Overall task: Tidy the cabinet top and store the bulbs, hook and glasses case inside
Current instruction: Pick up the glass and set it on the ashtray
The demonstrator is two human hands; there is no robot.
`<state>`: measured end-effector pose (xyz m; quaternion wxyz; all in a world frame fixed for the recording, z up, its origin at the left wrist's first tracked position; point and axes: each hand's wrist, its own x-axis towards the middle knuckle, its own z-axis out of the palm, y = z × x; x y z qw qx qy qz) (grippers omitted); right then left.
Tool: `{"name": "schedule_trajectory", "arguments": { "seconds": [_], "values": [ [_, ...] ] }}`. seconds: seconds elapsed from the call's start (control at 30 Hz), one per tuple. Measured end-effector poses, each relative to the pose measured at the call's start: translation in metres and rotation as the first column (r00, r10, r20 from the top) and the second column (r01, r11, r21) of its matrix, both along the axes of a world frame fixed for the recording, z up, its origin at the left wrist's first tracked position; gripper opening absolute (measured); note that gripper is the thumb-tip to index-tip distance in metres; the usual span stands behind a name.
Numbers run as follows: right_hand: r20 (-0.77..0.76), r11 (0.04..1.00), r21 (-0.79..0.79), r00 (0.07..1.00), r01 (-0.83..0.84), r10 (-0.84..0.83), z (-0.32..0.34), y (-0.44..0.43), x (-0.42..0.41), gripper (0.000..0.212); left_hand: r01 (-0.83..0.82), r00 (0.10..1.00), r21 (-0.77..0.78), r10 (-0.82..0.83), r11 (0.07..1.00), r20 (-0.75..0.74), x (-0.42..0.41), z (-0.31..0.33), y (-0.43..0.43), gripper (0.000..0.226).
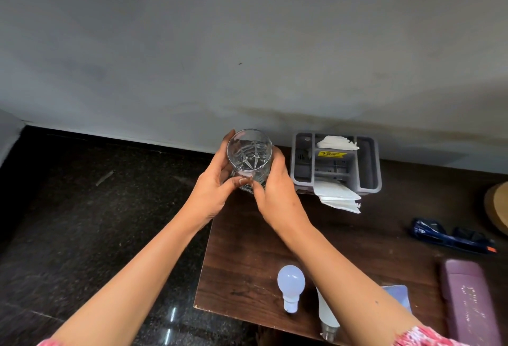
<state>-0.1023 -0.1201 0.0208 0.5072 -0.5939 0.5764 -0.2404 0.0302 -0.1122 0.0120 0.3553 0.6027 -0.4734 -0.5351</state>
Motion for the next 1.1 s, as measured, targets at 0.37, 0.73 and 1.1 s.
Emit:
{"name": "schedule_trajectory", "arguments": {
  "seconds": [0.37,0.73,1.1],
  "values": [
    [-0.05,0.999,-0.051,0.999,-0.009,0.006,0.009,0.018,-0.003,0.073,-0.069,0.995,-0.029,0.071,0.997,0.065,-0.016,-0.003,0.012,0.077],
    [-0.061,0.943,-0.333,0.997,0.02,-0.042,0.019,0.051,-0.028,0.054,-0.368,0.86,-0.231,0.424,0.901,0.283,-0.051,-0.006,0.062,0.068],
    [-0.172,0.89,-0.45,0.97,0.076,-0.17,0.005,0.106,-0.074,0.044,-0.148,0.916,-0.337,0.258,0.93,0.308,-0.099,-0.021,0.178,0.031]
  ]
}}
